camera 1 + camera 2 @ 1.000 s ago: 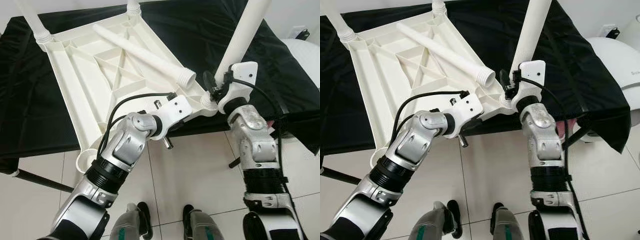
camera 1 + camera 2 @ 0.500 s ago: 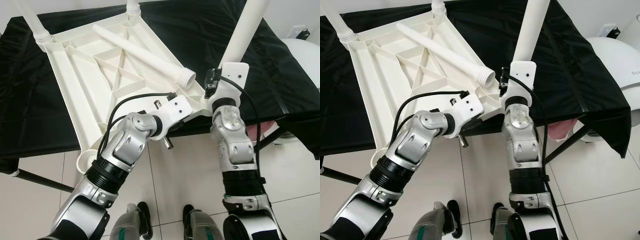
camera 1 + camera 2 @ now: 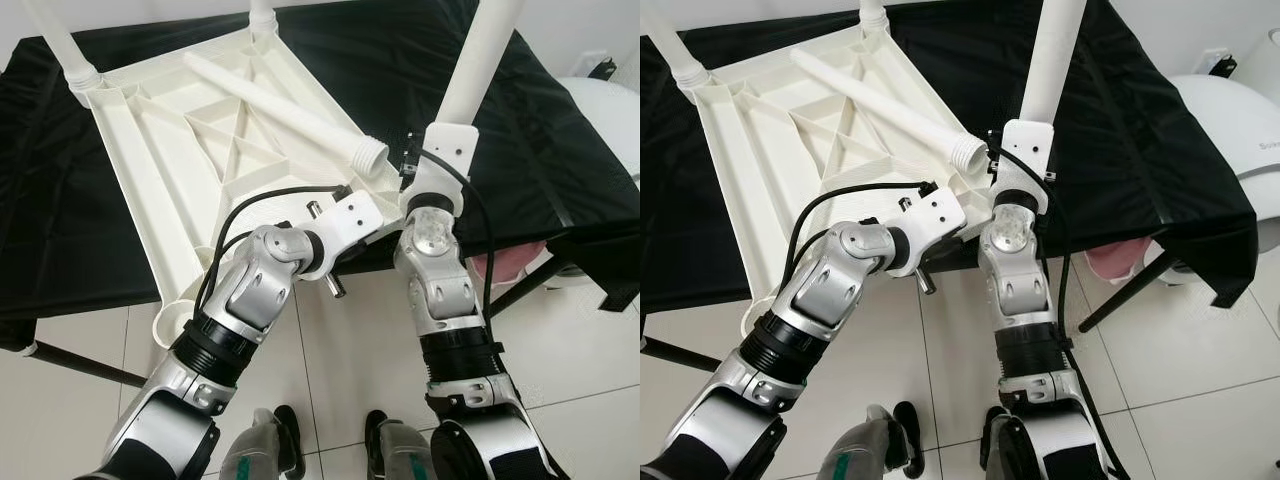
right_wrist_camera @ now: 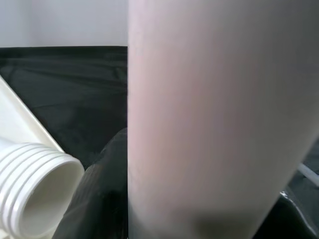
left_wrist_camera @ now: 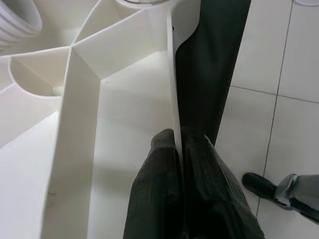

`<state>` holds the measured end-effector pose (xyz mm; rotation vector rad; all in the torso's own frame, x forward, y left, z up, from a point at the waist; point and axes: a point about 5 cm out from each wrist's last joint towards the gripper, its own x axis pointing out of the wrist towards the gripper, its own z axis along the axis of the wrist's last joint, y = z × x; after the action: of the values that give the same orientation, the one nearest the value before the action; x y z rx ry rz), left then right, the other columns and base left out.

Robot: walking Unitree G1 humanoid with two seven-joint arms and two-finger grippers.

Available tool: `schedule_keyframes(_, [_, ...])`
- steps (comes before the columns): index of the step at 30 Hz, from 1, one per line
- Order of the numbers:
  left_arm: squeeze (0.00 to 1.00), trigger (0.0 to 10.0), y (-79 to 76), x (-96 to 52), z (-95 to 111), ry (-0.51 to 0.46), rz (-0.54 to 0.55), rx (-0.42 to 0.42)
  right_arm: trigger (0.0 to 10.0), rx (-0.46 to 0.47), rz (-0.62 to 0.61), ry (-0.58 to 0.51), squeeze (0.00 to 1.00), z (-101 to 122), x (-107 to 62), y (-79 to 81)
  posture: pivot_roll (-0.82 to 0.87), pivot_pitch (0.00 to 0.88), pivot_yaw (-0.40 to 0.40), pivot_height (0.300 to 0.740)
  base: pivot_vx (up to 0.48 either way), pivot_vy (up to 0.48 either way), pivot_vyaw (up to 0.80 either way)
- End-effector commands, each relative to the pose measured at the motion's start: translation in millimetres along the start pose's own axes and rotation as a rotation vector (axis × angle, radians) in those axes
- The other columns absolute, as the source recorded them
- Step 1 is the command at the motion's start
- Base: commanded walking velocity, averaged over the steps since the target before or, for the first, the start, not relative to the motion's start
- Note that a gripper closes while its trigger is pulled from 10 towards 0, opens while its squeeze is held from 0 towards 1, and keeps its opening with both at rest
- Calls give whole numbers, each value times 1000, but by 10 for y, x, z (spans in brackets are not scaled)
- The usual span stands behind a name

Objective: Building children table

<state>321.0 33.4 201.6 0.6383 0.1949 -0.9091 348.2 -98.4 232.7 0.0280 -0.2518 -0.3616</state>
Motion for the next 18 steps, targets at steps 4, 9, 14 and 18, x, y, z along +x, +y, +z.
schedule_keyframes(4, [0, 10000, 61, -7, 28, 8, 105, 18, 10000, 17, -3, 117, 1000, -186, -83, 135, -133, 198, 38, 740, 0, 0, 0])
schedule_keyframes(9, [0, 10000, 63, -10, 24, 10, 106, 17, 10000, 6, -16, 89, 1000, -160, -81, 101, -134, 199, 37, 740, 0, 0, 0])
schedule_keyframes(14, [0, 10000, 62, -9, 25, 9, 106, 15, 10000, 35, 19, 84, 1000, -145, -95, 51, -141, 204, 37, 740, 0, 0, 0])
schedule_keyframes(18, [0, 10000, 60, -5, 30, 7, 104, 14, 10000, 96, 94, 81, 396, -102, -111, 17, -143, 205, 38, 740, 0, 0, 0])
